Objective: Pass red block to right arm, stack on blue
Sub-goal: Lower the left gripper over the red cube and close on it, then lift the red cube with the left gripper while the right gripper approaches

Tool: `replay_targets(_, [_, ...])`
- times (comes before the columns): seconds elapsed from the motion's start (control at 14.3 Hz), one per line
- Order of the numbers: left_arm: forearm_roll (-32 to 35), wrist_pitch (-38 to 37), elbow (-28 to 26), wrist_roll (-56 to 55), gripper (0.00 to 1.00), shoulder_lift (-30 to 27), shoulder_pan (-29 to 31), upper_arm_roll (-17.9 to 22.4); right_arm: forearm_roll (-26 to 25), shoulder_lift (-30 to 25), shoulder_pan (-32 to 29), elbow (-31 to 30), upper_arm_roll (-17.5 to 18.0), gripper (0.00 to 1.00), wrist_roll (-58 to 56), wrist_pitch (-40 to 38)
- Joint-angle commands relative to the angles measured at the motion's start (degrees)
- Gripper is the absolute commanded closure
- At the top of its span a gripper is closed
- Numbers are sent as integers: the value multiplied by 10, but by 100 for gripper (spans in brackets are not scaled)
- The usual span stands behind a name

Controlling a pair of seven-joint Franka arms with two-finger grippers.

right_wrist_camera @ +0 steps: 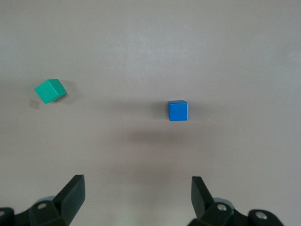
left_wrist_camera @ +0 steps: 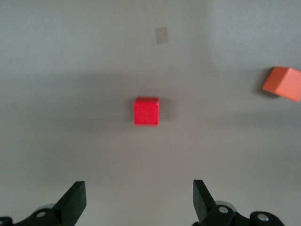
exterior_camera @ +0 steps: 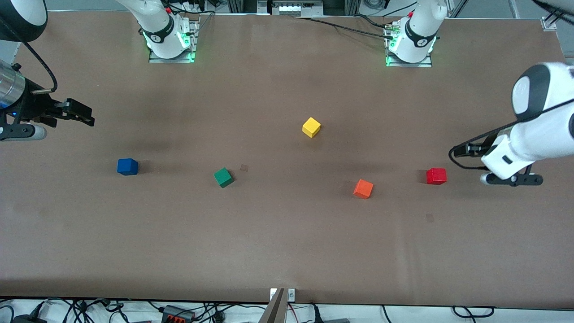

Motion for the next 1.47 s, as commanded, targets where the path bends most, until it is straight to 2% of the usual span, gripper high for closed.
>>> replay_targets(0.0, [-3,88,-45,55,0,18,15,1,3,4,-4,8,-4,0,2,-16])
replay_targets(0.14, [-3,175,-109,55,0,15,15,1,3,9,-9,5,-5,0,4,-16])
replay_targets(0.28, [-3,223,-155,55,0,12,17,2,4,9,-13,5,-5,0,4,-11])
replay_targets(0.7, [-3,414,-263,42,0,25,18,2,15,29,-13,10,-6,0,2,-8])
replay_targets(0.91, [-3,501,-295,42,0,52,25,2,15,33,-15,9,-6,0,3,-9])
replay_targets(1.05, [-3,523,-296,42,0,69,25,1,14,51,-15,9,-6,0,0,-11])
replay_targets(1.26, [-3,524,-291,47,50,75,24,2,16,52,-15,9,-6,0,4,-7])
replay_targets(1.33, [-3,525,-291,51,70,78,27,1,13,52,-15,8,-5,0,3,-8])
replay_targets(1.4, [-3,524,-290,53,74,79,28,2,17,54,-15,8,-5,0,4,-8])
